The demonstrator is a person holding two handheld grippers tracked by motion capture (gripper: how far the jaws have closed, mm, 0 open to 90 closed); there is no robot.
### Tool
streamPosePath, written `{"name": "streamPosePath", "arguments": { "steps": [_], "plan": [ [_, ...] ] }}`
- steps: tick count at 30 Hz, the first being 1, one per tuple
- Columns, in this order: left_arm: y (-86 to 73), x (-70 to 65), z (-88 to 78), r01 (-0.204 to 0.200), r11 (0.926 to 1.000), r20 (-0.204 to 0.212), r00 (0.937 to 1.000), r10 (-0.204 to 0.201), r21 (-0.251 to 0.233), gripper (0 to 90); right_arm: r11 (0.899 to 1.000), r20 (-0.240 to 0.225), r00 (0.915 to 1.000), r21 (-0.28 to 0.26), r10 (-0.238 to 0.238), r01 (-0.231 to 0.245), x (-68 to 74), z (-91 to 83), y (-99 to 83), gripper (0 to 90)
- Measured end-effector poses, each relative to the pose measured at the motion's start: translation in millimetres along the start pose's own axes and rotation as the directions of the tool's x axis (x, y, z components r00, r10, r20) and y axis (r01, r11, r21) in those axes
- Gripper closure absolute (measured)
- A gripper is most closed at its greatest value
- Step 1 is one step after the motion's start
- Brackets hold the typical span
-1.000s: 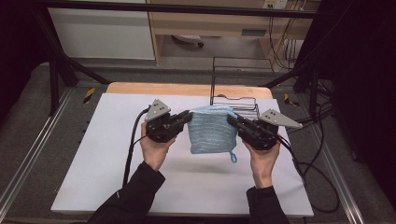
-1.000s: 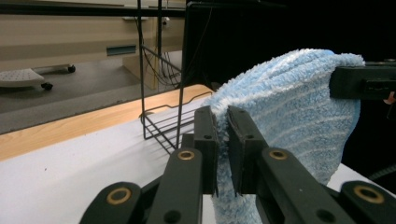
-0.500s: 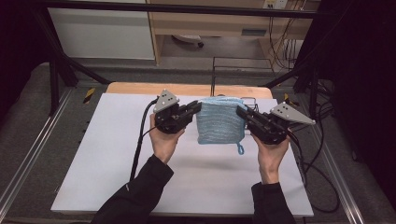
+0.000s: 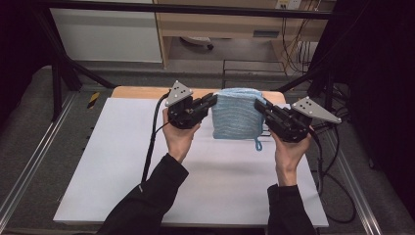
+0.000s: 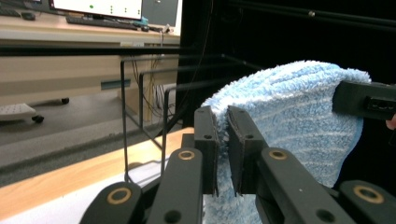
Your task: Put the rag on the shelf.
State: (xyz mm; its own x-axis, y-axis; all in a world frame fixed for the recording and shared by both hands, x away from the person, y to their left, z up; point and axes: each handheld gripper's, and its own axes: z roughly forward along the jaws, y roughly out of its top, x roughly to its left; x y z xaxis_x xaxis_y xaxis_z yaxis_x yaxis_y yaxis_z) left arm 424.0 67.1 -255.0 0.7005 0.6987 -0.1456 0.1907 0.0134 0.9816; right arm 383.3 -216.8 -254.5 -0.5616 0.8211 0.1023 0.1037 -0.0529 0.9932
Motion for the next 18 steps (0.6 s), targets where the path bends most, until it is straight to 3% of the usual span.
{"name": "streamPosePath", "arguments": {
  "steps": [10,18],
  "plan": [
    [23.5,-4.5,8.9,-0.011,0.9987,0.008,0.9999,0.012,-0.049,82.3,0.998,0.019,0.9998,-0.066,0.006,-0.005,-8.2,-0.3,17.1,80.1],
    [40.7,-5.9,14.9,-0.015,0.9963,0.016,0.9998,0.016,-0.084,82.4,0.995,0.035,0.9993,-0.094,-0.015,0.018,-11.2,-0.3,36.3,80.1]
  ]
}}
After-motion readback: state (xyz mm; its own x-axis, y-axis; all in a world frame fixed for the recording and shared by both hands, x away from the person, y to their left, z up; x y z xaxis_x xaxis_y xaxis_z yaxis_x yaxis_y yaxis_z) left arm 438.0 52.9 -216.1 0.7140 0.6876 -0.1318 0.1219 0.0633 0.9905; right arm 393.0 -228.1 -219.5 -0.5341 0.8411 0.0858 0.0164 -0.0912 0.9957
